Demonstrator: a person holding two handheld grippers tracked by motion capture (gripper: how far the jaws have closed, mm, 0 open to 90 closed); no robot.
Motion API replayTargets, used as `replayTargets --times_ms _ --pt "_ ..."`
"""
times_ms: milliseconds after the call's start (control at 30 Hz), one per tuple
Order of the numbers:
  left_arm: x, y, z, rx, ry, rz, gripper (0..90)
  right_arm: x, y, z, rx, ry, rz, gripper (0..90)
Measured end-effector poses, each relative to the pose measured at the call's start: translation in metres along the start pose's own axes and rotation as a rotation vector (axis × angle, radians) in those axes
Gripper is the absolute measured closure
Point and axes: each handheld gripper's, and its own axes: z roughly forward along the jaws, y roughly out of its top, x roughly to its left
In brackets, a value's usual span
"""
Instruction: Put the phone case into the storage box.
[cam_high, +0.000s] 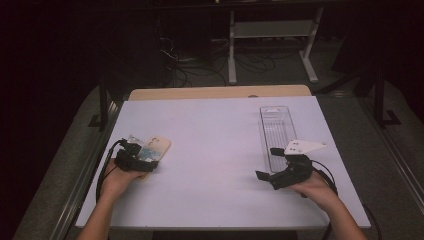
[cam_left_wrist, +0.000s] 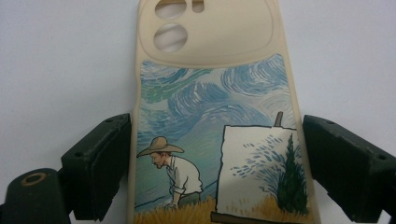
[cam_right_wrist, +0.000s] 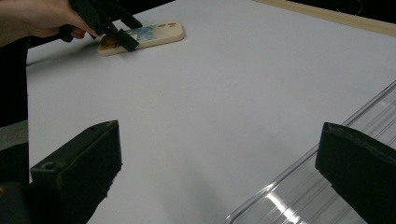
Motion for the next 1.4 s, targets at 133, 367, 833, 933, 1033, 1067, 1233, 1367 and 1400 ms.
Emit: replayTargets --times_ms 133,367,833,933,1033,1067,1233,1367,1400 --pt "0.000 0.001 -0.001 -0.012 -0.006 0.010 11.2 0.000 0.000 0.000 0.002 0.000 -0.001 0.0" --pt "0.001 0.002 -0.004 -0.019 -0.030 0.026 11.5 0.000 0.000 0.000 -0.001 0.000 -0.001 0.0" --pt "-0.002 0.014 -0.018 -0.058 -0.091 0.085 11.5 -0.001 0.000 0.000 -0.003 0.007 0.004 0.0" --pt "-0.005 0.018 -0.019 -0.064 -0.122 0.096 11.5 -0.001 0.000 0.000 -0.003 0.010 0.002 0.0" --pt "-0.008 0.022 -0.021 -0.059 -0.148 0.121 11.5 -0.001 0.000 -0.001 -0.003 0.014 0.005 0.0" --pt "-0.009 0.023 -0.021 -0.064 -0.157 0.126 11.5 -0.001 0.001 -0.001 -0.002 0.016 0.008 0.0" --pt "-0.015 0.032 -0.025 -0.057 -0.193 0.172 11.5 -0.002 0.002 -0.001 0.004 0.021 0.008 0.0" --pt "-0.019 0.037 -0.026 -0.051 -0.213 0.206 11.6 -0.002 0.004 -0.002 0.006 0.017 0.013 0.0" --pt "-0.020 0.037 -0.026 -0.053 -0.218 0.206 11.6 -0.002 0.005 -0.003 0.004 0.015 0.014 0.0"
